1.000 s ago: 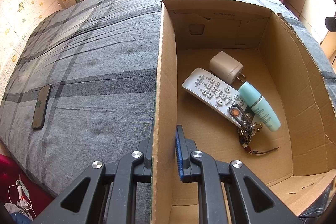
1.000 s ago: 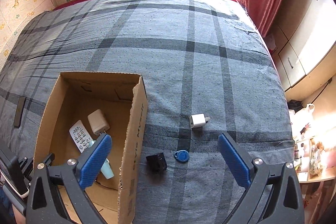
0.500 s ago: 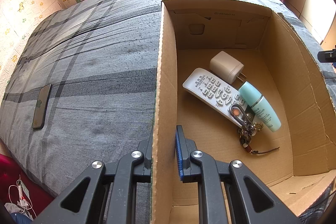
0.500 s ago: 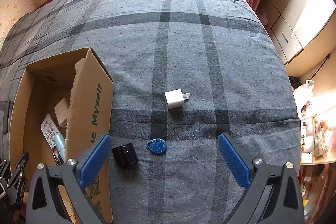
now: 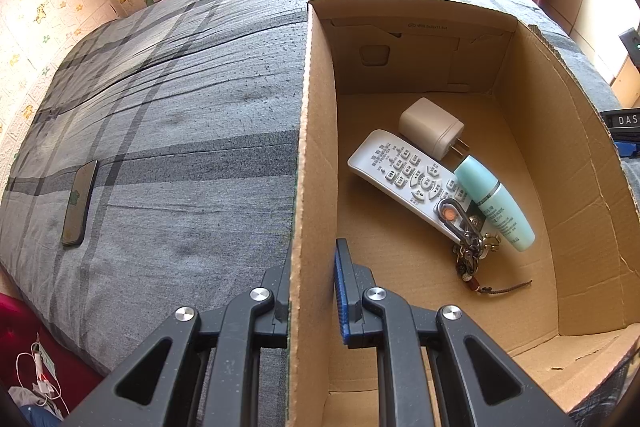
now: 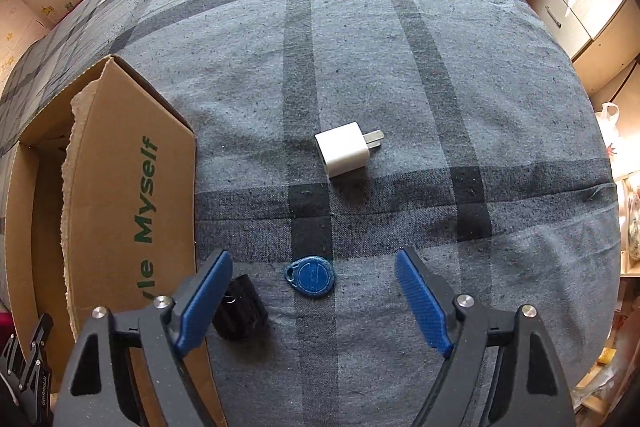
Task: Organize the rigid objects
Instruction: 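Close the right tool on the blue key fob, then carry the blue fob with the right tool over the box and lower it, then open the right tool to drop the fob beside the keys, then withdraw the right tool from the box toward the black cup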
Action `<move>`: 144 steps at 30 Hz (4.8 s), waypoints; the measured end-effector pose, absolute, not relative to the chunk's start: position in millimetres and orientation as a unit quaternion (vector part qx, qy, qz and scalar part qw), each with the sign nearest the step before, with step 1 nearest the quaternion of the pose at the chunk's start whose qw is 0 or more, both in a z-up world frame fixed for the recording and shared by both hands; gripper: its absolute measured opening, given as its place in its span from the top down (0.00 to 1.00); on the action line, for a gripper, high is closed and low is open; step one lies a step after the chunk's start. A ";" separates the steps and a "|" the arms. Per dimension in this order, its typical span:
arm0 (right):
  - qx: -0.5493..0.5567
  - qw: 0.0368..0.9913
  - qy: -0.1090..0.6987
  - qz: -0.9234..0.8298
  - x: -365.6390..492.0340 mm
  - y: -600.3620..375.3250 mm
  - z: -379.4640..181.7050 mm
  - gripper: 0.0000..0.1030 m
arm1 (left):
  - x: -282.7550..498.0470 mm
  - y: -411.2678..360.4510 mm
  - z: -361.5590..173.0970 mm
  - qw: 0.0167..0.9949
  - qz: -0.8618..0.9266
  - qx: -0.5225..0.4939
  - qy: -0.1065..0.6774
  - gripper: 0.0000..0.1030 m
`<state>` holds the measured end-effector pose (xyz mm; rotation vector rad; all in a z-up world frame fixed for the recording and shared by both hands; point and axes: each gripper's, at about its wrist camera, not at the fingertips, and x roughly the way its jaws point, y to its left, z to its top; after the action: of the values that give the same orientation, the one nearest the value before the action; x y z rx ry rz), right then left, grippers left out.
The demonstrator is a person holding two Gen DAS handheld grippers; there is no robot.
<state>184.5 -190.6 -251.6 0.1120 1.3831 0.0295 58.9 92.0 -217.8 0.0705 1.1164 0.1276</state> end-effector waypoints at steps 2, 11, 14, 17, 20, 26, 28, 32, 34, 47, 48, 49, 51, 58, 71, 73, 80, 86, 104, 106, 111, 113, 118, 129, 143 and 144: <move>0.062 0.761 0.646 0.017 185.3 -189.7 -258.6 0.27 | 58.8 92.3 -217.9 0.846 0.060 0.033 0.529 0.85; 0.061 0.739 0.671 0.015 182.7 -179.6 -284.4 0.53 | 59.3 92.0 -217.8 0.845 0.060 0.032 0.530 0.85; 0.055 0.738 0.672 0.009 181.4 -177.7 -288.7 0.64 | 59.4 92.0 -217.8 0.845 0.060 0.032 0.530 0.85; 0.054 0.738 0.672 0.007 178.0 -173.8 -290.8 0.66 | 59.6 91.7 -217.5 0.845 0.060 0.032 0.530 0.85; 0.051 0.742 0.668 0.009 178.1 -176.1 -288.0 0.66 | 59.6 91.7 -217.5 0.845 0.060 0.033 0.530 0.85; 0.040 0.752 0.658 0.009 176.7 -172.0 -272.1 0.66 | 59.9 92.0 -216.9 0.845 0.062 0.031 0.530 0.85; 0.036 0.756 0.654 0.012 176.3 -168.1 -264.4 0.66 | 59.8 91.8 -216.9 0.845 0.062 0.032 0.530 0.85; 0.028 0.765 0.644 0.018 171.3 -159.3 -247.3 0.66 | 59.9 91.0 -216.3 0.846 0.062 0.033 0.529 0.84; 0.022 0.769 0.638 0.019 167.9 -153.7 -239.2 0.66 | 60.0 90.6 -216.4 0.846 0.062 0.033 0.529 0.85; -0.012 0.804 0.592 0.062 157.4 -132.4 -169.0 0.66 | 59.4 91.5 -217.2 0.847 0.060 0.035 0.528 0.85; -0.014 0.805 0.589 0.068 156.0 -127.8 -164.5 0.66 | 59.4 91.7 -217.2 0.847 0.060 0.034 0.528 0.85; -0.017 0.807 0.586 0.073 154.0 -122.7 -159.1 0.66 | 59.4 91.5 -217.3 0.847 0.060 0.035 0.528 0.85; -0.025 0.810 0.580 0.083 151.8 -113.0 -151.6 0.66 | 59.4 91.4 -217.5 0.846 0.061 0.034 0.528 0.85; -0.042 0.818 0.561 0.119 144.2 -82.6 -132.1 0.66 | 59.3 91.0 -217.5 0.846 0.060 0.035 0.528 0.85; -0.068 0.802 0.563 0.186 118.1 -26.0 -144.0 0.66 | 59.3 91.3 -217.8 0.846 0.062 0.031 0.528 0.84; -0.069 0.798 0.568 0.192 114.7 -20.3 -151.4 0.66 | 59.2 91.5 -218.0 0.846 0.062 0.031 0.528 0.84; -0.072 0.786 0.579 0.204 105.6 -9.5 -178.8 0.66 | 59.1 91.4 -218.0 0.847 0.062 0.032 0.528 0.84; -0.079 0.778 0.588 0.207 96.8 -2.2 -200.8 0.66 | 59.7 91.5 -217.2 0.847 0.062 0.033 0.528 0.84; -0.069 0.765 0.607 0.206 95.7 -1.2 -225.8 0.65 | 59.6 89.0 -217.6 0.847 0.063 0.036 0.527 0.84; -0.066 0.766 0.605 0.207 96.3 -3.5 -224.4 0.65 | 59.5 89.1 -217.6 0.847 0.063 0.036 0.527 0.84; -0.060 0.769 0.601 0.206 96.4 -6.7 -219.1 0.48 | 59.8 88.7 -217.5 0.847 0.063 0.036 0.527 0.84; -0.060 0.772 0.598 0.205 96.6 -6.6 -216.2 0.48 | 59.2 88.8 -217.1 0.847 0.063 0.038 0.527 0.84; -0.060 0.776 0.593 0.206 97.8 -4.8 -210.2 0.48 | 58.6 89.1 -216.6 0.847 0.063 0.038 0.527 0.84; -0.069 0.801 0.558 0.206 92.9 -8.8 -179.1 0.18 | 58.5 90.2 -216.9 0.846 0.063 0.038 0.527 0.84; -0.063 0.821 0.532 0.198 99.2 -41.3 -149.1 0.00 | 58.8 90.3 -217.0 0.846 0.063 0.036 0.527 0.84; -0.059 0.821 0.532 0.197 100.3 -46.4 -147.8 0.00 | 58.9 90.0 -216.9 0.847 0.063 0.038 0.527 0.84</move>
<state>100.3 -46.4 -147.8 -0.1258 1.1321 0.4187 58.9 90.0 -216.9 0.0793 1.1119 0.1336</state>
